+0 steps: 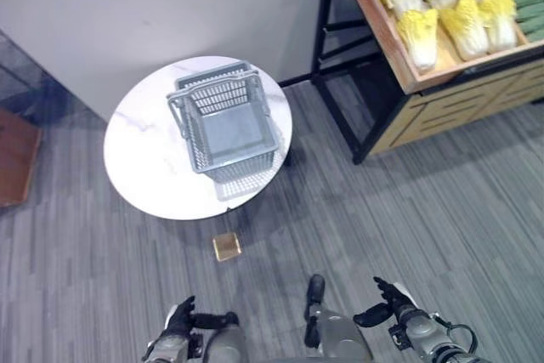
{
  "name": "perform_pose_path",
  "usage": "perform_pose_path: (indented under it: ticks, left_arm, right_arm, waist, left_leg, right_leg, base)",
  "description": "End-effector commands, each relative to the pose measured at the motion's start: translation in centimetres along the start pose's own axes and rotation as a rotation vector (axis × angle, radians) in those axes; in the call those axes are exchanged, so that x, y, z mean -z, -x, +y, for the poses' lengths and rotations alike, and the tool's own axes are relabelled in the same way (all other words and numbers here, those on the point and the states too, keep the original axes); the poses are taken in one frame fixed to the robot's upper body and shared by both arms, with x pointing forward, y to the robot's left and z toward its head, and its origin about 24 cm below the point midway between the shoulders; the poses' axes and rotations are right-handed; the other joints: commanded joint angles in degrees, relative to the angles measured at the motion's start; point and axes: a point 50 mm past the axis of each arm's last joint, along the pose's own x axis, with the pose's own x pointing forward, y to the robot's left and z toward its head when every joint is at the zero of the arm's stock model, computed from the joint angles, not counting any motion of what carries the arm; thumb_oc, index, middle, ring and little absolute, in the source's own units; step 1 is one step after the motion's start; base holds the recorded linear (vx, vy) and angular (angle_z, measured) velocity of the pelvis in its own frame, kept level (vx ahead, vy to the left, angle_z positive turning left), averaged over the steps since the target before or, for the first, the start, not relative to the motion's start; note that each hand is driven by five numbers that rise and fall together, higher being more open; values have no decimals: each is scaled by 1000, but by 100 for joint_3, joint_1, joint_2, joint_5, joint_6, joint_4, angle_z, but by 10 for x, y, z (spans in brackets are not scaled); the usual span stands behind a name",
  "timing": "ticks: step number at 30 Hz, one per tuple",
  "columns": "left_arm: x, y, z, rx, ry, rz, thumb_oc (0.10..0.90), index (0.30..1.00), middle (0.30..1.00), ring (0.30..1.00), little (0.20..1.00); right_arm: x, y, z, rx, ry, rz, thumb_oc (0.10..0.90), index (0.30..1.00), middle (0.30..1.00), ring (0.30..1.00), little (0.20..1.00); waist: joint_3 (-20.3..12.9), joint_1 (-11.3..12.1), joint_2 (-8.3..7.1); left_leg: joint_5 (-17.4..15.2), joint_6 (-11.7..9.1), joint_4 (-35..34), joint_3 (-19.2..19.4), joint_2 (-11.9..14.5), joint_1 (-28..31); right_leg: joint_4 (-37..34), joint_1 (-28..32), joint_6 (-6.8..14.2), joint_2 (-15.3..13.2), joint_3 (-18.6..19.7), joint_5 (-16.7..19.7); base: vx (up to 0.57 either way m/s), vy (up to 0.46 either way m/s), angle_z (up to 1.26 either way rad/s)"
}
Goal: Get the vegetables into the basket
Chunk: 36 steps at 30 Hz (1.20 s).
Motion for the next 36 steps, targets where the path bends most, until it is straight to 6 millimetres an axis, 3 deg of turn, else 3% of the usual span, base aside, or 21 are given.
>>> perform_pose_path:
  ticks: [1,3,4,6,7,10,11,12,13,14,15,18,22,24,28,31,36]
  left_arm:
    - [-7,-1,17,-37,-68,-36,900,1000,1000,1000,1000]
    - [-7,-1,18,-42,-82,-37,900,1000,1000,1000,1000]
    - [-6,-1,19,-50,-77,-38,900,1000,1000,1000,1000]
    - [-6,-1,19,-52,-76,-38,900,1000,1000,1000,1000]
    - [-6,-1,19,-52,-70,-45,900,1000,1000,1000,1000]
    - [-3,0,19,-48,-70,-36,900,1000,1000,1000,1000]
    - [-150,-3,64,-183,-58,-293,900,1000,1000,1000,1000]
    - [-73,-10,31,-81,-102,-141,900,1000,1000,1000,1000]
    - [-9,-2,27,-77,-97,-21,900,1000,1000,1000,1000]
    - [1,0,33,-96,-118,-1,900,1000,1000,1000,1000]
    - [-8,-1,39,-115,-132,-27,900,1000,1000,1000,1000]
    - [-9,-1,55,-160,-135,-18,900,1000,1000,1000,1000]
    - [-2,1,62,-179,-131,11,900,1000,1000,1000,1000]
    - [1,1,62,-176,-126,21,900,1000,1000,1000,1000]
    - [2,1,61,-169,-126,21,900,1000,1000,1000,1000]
    - [6,2,54,-163,-111,24,900,1000,1000,1000,1000]
    - [9,2,49,-154,-107,27,900,1000,1000,1000,1000]
  right_arm:
    - [19,4,-9,33,1,55,900,1000,1000,1000,1000]
    - [25,6,-10,38,-5,77,900,1000,1000,1000,1000]
    - [28,7,-11,44,-6,88,900,1000,1000,1000,1000]
    - [29,7,-11,45,-4,91,900,1000,1000,1000,1000]
    - [28,7,-13,55,-2,85,900,1000,1000,1000,1000]
    - [28,7,-10,46,4,86,900,1000,1000,1000,1000]
    - [23,4,-15,-1,60,101,900,1000,1000,1000,1000]
    - [19,3,4,-14,50,87,900,1000,1000,1000,1000]
    - [27,6,19,-31,33,98,900,1000,1000,1000,1000]
    - [26,7,25,-52,36,94,900,1000,1000,1000,1000]
    - [22,6,25,-54,37,77,900,1000,1000,1000,1000]
    - [15,4,32,-73,30,51,900,1000,1000,1000,1000]
    - [8,4,37,-87,33,23,900,1000,1000,1000,1000]
    - [8,4,40,-94,33,26,900,1000,1000,1000,1000]
    - [9,4,39,-95,36,27,900,1000,1000,1000,1000]
    - [12,4,22,-48,40,31,900,1000,1000,1000,1000]
    - [21,5,14,-18,44,62,900,1000,1000,1000,1000]
  waist:
    - [197,-56,-84]
    - [143,-35,-58]
    - [95,16,15]
    - [80,45,61]
    - [49,133,144]
    - [14,157,138]
    - [-189,-254,83]
    - [-153,-130,-62]
    - [-189,19,-326]
    - [-184,82,-447]
    - [-124,124,-492]
    - [-80,136,-626]
    - [-19,128,-610]
    - [-15,113,-622]
    - [36,31,-626]
    - [-147,62,-402]
    - [-219,54,-348]
  left_leg:
    - [-229,493,-265,588,-194,82]
    - [-307,565,-949,822,-24,-46]
    - [-221,529,-1660,861,94,-122]
    - [-51,499,-1942,870,153,-149]
    - [301,386,-2235,836,256,-358]
    - [203,411,-2272,886,262,-225]
    - [150,393,-2326,1209,287,-19]
    - [52,487,-2226,1279,226,55]
    - [-231,633,-2018,1314,111,30]
    - [-453,742,-1705,1382,-30,-84]
    - [-681,885,-1510,1430,-235,-152]
    - [-877,1048,-1462,1466,-385,-76]
    - [-873,1205,-1859,1578,-451,303]
    - [-833,1145,-2015,1611,-421,430]
    - [-907,957,-1838,1382,-327,488]
    - [-397,614,-2376,1207,5,583]
    - [-297,536,-2513,1158,105,659]
  right_leg:
    - [265,52,729,-442,509,103]
    - [131,203,811,-445,436,33]
    - [87,261,889,-445,471,-45]
    - [86,305,913,-441,489,-87]
    - [77,485,947,-453,544,-165]
    - [104,604,989,-460,661,-256]
    - [90,690,1079,-537,928,-219]
    - [90,758,1105,-619,979,-179]
    - [151,767,1190,-765,1087,-115]
    - [285,660,1283,-953,1157,129]
    - [393,511,1389,-1169,1207,518]
    - [745,372,1439,-1252,1262,924]
    - [1446,13,1358,-1180,1068,1018]
    - [1095,-96,1365,-1154,962,877]
    - [346,-254,1414,-1095,1248,720]
    - [-248,156,1258,-640,985,502]
    - [-410,292,1214,-523,897,493]
  base:
    - [120,-47,25]
    - [201,39,12]
    - [199,94,15]
    - [239,162,-2]
    - [266,190,-25]
    - [278,221,-30]
    - [374,370,-42]
    - [383,382,-66]
    - [177,314,-97]
    - [165,514,-52]
    - [95,553,0]
    - [81,345,45]
    - [67,169,-25]
    - [85,-63,-46]
    - [109,-234,35]
    - [75,-421,57]
    - [32,-127,-2]
